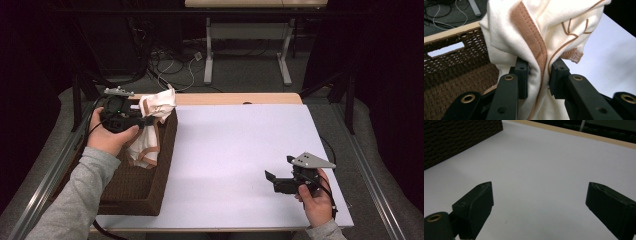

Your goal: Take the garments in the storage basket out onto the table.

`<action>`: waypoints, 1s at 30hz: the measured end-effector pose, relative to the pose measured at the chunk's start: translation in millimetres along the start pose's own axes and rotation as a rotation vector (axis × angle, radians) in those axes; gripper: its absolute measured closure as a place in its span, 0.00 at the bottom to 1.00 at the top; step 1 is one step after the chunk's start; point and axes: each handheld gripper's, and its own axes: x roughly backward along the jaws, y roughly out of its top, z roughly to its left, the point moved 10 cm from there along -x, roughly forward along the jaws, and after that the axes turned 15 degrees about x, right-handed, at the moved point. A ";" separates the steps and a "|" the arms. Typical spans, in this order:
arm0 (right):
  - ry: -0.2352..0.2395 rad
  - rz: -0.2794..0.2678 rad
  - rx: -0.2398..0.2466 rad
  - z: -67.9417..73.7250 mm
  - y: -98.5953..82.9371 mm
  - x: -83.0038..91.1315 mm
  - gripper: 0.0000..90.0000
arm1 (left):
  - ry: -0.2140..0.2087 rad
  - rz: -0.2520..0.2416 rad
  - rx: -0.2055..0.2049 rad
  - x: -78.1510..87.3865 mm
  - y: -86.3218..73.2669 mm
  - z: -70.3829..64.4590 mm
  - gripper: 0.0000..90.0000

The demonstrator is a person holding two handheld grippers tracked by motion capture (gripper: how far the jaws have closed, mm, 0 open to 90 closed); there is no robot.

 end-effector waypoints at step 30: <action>0.005 -0.009 0.002 2.0 1.1 -0.4 0.08 | -0.118 0.015 -0.065 -49.4 20.9 -78.6 0.81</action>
